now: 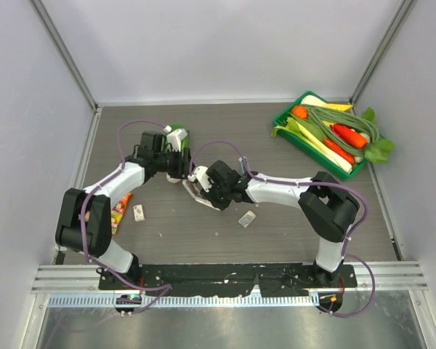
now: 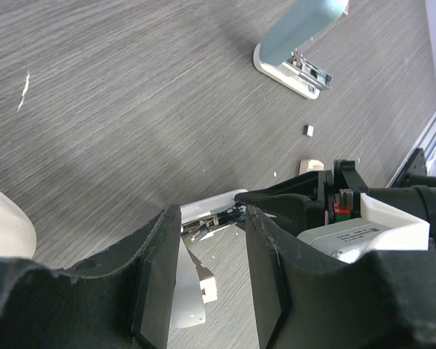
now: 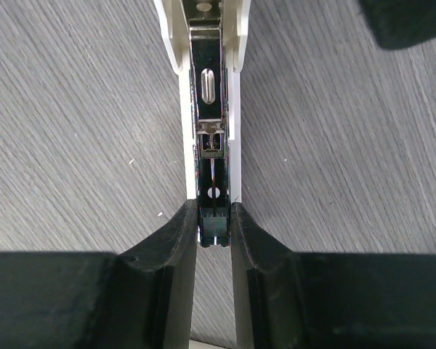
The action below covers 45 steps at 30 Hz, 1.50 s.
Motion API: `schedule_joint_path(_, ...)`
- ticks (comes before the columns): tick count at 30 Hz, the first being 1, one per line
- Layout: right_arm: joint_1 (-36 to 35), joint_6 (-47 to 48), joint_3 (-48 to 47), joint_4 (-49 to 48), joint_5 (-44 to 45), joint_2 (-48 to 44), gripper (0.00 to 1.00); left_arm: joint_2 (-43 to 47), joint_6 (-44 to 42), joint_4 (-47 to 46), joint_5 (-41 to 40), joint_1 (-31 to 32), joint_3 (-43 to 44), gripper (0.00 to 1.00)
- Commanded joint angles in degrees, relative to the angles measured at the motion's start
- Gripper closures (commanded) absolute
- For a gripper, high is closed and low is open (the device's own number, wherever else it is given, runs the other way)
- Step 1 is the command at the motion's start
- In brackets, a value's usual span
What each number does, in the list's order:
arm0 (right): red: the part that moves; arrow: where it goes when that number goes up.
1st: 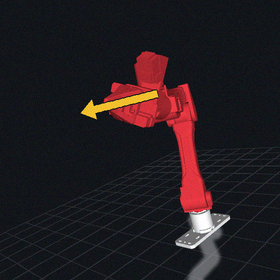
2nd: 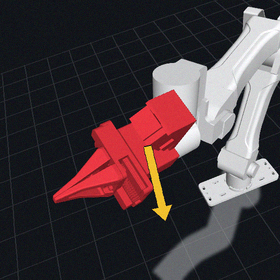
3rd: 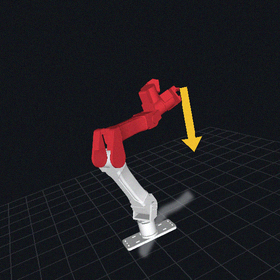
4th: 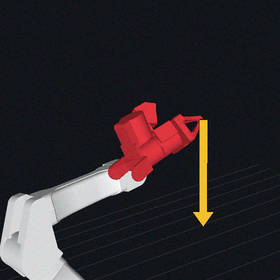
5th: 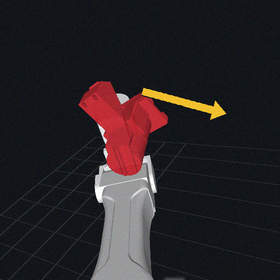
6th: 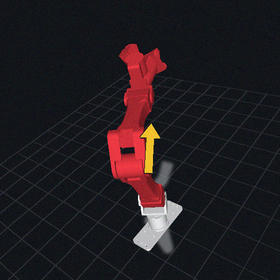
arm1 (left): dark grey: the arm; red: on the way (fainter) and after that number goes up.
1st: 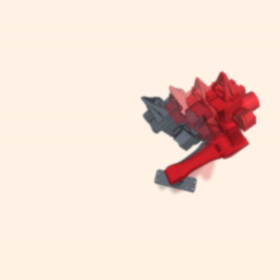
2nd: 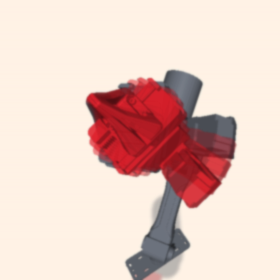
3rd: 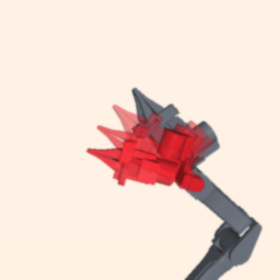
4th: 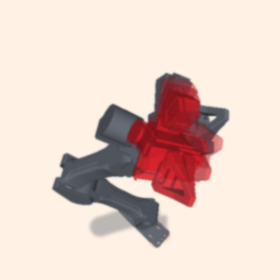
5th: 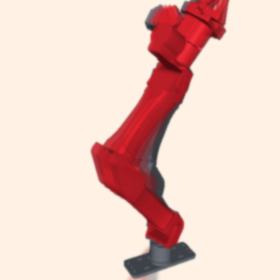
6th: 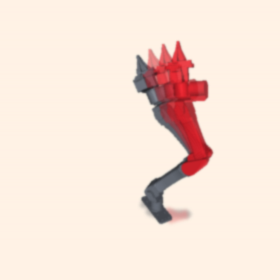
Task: Load the staples into the stapler
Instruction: Close the stapler at the center of the board.
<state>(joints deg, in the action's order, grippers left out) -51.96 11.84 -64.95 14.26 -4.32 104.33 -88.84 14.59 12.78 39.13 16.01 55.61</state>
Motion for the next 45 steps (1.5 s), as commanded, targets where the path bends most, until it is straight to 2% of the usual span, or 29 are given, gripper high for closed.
schedule_joint_path(1, 0.0, -1.6, -3.1, -4.0, 3.6, 3.2, 0.85, 1.5, 10.9, -9.2, 4.9, 1.8, -2.7, 0.55)
schedule_joint_path(4, 0.0, -1.9, -2.8, -4.2, 3.4, 2.6, 0.85, 1.8, 15.2, -16.4, 5.3, 1.7, -4.1, 0.55)
schedule_joint_path(6, 0.1, -2.2, -2.5, -4.7, 3.4, 2.4, 0.85, 2.1, 22.0, -24.2, 5.6, 1.7, -6.0, 0.56)
schedule_joint_path(8, 0.1, -2.3, -2.4, -5.0, 3.4, 2.2, 0.85, 0.6, 28.2, -27.9, 7.0, 1.8, -6.5, 0.56)
schedule_joint_path(15, 0.7, -2.7, -1.8, -6.5, 4.1, 1.6, 0.85, -0.9, 39.4, -41.2, 7.5, 2.0, -10.2, 0.59)
schedule_joint_path(20, 1.5, -3.6, -1.7, -7.1, 4.1, 1.6, 0.85, -1.1, 42.8, -47.6, 6.6, 2.4, -13.9, 0.58)
schedule_joint_path(25, 2.0, -4.4, -2.6, -6.9, 4.1, 2.5, 0.86, -2.2, 44.0, -49.8, 6.7, 4.4, -14.6, 0.57)
schedule_joint_path(29, 2.3, -3.4, -2.0, -6.5, 2.7, 1.8, 0.85, -2.2, 43.3, -49.6, 7.2, 2.5, -12.9, 0.58)
schedule_joint_path(36, 3.0, 1.3, -0.4, -3.9, -4.5, -2.2, 0.64, 1.4, 38.9, -45.8, 7.9, -4.1, -12.2, 0.59)
schedule_joint_path(39, 3.1, 2.2, -0.4, -2.5, -5.4, -3.0, 0.58, 2.3, 36.6, -43.2, 8.2, -4.5, -11.5, 0.58)
schedule_joint_path(45, 3.3, 4.8, 0.4, -0.6, -6.6, -5.8, 0.52, 2.7, 31.8, -38.7, 8.1, -4.6, -9.8, 0.58)
